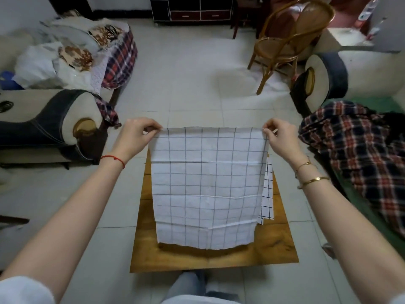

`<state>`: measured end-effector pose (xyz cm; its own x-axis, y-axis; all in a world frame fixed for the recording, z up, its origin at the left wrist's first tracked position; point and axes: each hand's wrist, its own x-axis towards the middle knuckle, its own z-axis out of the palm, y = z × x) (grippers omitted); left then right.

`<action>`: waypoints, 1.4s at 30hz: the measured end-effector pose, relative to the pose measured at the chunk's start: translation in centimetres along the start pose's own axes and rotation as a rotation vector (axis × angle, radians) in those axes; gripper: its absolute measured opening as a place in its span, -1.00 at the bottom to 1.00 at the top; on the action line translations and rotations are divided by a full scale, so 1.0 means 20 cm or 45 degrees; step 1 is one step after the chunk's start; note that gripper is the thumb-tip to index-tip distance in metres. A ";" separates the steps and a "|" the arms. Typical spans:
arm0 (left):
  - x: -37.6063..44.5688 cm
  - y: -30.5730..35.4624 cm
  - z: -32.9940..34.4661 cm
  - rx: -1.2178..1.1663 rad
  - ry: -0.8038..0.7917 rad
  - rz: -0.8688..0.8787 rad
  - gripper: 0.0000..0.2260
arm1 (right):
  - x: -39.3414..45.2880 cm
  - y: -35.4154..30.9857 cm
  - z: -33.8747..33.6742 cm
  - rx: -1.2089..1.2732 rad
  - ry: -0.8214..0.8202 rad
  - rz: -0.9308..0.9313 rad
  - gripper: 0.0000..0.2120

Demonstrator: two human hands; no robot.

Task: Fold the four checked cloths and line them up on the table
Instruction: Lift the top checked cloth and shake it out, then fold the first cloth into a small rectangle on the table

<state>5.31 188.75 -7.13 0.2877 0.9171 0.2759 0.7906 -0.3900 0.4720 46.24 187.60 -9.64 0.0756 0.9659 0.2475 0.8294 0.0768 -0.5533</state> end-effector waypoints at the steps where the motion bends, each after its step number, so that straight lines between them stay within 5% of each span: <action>1: 0.03 -0.04 0.03 -0.011 -0.009 -0.018 -0.88 | 0.03 0.02 0.05 -0.001 -0.018 0.045 -0.96; 11: 0.21 -0.36 0.34 -0.014 -0.111 -0.165 -0.89 | 0.23 0.17 0.45 -0.006 -0.117 0.255 -0.91; 19: 0.27 -0.53 0.51 0.012 -0.166 -0.198 -0.88 | 0.22 0.21 0.61 -0.115 0.060 0.280 -0.85; 28: 0.13 -0.58 0.65 -0.082 -0.292 -0.288 -0.91 | 0.08 0.28 0.73 -0.050 0.008 0.328 -0.85; 42: -0.39 -0.55 0.93 -0.120 -0.526 -0.447 -0.90 | -0.40 0.44 0.85 -0.116 -0.337 0.314 -0.79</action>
<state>4.47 187.48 -30.08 0.2182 0.9422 -0.2543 0.8311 -0.0428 0.5544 43.51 184.67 -30.06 0.1432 0.9841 -0.1052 0.8509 -0.1767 -0.4947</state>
